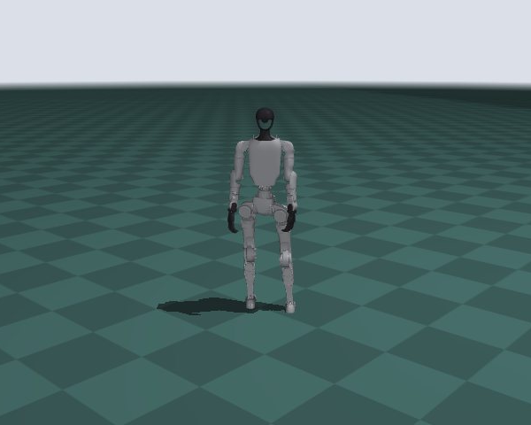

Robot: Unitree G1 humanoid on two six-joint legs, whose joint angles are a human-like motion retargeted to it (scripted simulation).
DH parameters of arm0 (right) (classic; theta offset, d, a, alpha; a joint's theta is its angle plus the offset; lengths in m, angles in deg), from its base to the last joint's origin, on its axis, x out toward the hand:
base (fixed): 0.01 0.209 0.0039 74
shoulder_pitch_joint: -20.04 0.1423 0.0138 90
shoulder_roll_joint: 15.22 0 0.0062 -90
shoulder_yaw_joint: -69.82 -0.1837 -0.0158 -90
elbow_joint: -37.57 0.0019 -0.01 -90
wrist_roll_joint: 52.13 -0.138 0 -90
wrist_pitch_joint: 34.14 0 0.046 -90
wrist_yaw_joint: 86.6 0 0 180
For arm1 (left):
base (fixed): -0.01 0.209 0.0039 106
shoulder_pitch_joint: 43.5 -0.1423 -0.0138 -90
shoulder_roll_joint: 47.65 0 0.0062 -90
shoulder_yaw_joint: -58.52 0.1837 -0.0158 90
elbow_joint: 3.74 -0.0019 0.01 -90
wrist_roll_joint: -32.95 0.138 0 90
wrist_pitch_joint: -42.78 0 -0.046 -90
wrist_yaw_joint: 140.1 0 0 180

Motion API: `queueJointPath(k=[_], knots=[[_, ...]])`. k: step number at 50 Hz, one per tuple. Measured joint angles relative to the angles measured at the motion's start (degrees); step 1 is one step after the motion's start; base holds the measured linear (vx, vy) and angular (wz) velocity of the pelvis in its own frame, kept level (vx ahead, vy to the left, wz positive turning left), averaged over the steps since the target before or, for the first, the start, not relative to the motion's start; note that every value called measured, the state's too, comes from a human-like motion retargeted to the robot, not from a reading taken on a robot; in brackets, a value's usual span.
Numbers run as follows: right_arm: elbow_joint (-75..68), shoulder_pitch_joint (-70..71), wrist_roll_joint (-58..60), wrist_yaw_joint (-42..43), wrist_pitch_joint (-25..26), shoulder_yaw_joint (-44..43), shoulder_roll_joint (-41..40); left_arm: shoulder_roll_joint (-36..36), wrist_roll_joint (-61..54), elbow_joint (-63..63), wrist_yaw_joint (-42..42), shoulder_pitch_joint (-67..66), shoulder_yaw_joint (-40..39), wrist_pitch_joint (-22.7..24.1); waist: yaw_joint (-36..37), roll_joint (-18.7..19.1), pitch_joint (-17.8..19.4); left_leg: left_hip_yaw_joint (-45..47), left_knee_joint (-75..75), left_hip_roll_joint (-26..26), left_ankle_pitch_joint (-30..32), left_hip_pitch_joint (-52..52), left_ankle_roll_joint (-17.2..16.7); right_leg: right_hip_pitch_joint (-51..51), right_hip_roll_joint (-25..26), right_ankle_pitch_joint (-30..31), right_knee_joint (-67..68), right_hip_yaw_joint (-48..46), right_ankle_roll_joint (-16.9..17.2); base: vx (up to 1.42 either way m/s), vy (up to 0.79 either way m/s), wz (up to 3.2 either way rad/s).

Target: Dance

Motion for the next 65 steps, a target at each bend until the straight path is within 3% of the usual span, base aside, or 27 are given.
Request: queueJointPath(k=[4, 14, 17, 33, 45, 50, 56, 65], knots=[[0.5, 1.0, -0.1, 1.8, -0.6, 1.6, -0.9, -1.9, 1.8, 0.1, -1.1, 2.2, 1.6, 0.2, -7.5, -0.6, -1.5, -8.7, 3.9, 0.1, -3.0, -2.1, -1.4, 0.4, -1.6, 0.1, 0.2, -6.5, -0.1, 0.03, -0.04, 1.41], [0.1, 1.4, 4.5, 1.7, -1.0, 4.4, 0.2, -2.7, 0.5, 0.5, -2.0, 9.0, 4.2, 3.6, -8.4, -2.6, -1.8, -17.4, 12.1, -3.8, -13.0, -6.4, -0.8, 1.8, -3.2, 0.5, -1.8, -6.4, -0.3, -0.02, -0.02, 0.30], [-0.5, 1.4, 4.2, 0.9, -0.9, 3.4, 0.7, -1.5, 0.4, -0.1, -2.5, 11.0, 4.9, 4.0, -7.5, -2.3, -1.6, -16.5, 11.5, -3.3, -10.1, -6.1, -2.2, 2.6, -3.1, 0.7, -2.5, -7.1, -0.7, 0.01, 0.04, 0.02], [-0.5, 3.4, 3.7, 2.0, -1.2, 5.8, -0.3, -0.4, 1.5, -0.6, -1.6, 11.7, 7.0, 4.9, -9.1, -0.8, -2.0, -9.0, 1.6, -0.6, -0.4, -2.0, -0.3, 2.7, -1.0, 0.9, -3.3, -6.5, -2.2, 0.00, 0.00, -0.12], [-2.5, 3.2, 4.2, 2.0, -1.9, 5.6, 0.9, 0.1, 1.1, -0.2, -1.7, 10.3, 4.3, 5.3, -9.6, 1.9, -1.5, -5.7, -6.4, 1.0, 1.0, 3.1, -1.4, 2.8, 1.6, 1.4, -3.3, -5.6, -2.1, 0.00, 0.00, 0.00], [-3.3, 2.6, 2.0, 2.9, -2.2, 5.7, 0.3, 0.0, 0.8, 0.1, -1.9, 9.5, 2.4, 5.4, -10.2, 1.4, -3.4, -6.0, -4.4, 2.1, 0.1, 0.0, -2.6, 1.5, 0.7, 1.4, -3.7, -4.6, -1.4, 0.00, 0.00, 0.00], [-3.7, 2.7, 1.9, 2.8, -2.0, 4.6, 0.5, 0.0, 0.8, 0.8, -2.3, 9.0, 2.8, 5.8, -9.0, 1.3, -1.5, -7.0, -5.4, 1.6, 0.3, 2.3, -2.1, 2.9, 0.5, 1.8, -3.7, -6.8, -1.5, 0.01, 0.01, 0.13], [-2.5, 3.2, 2.6, 3.1, -2.4, 5.6, 0.2, -0.4, -0.8, -0.3, -3.3, 6.9, 1.3, 5.5, -11.3, 1.2, -2.8, -7.5, -6.0, 2.1, 1.3, 2.1, -1.9, 2.4, 1.2, 1.6, -3.4, -8.1, -1.7, 0.00, 0.00, 0.04]])
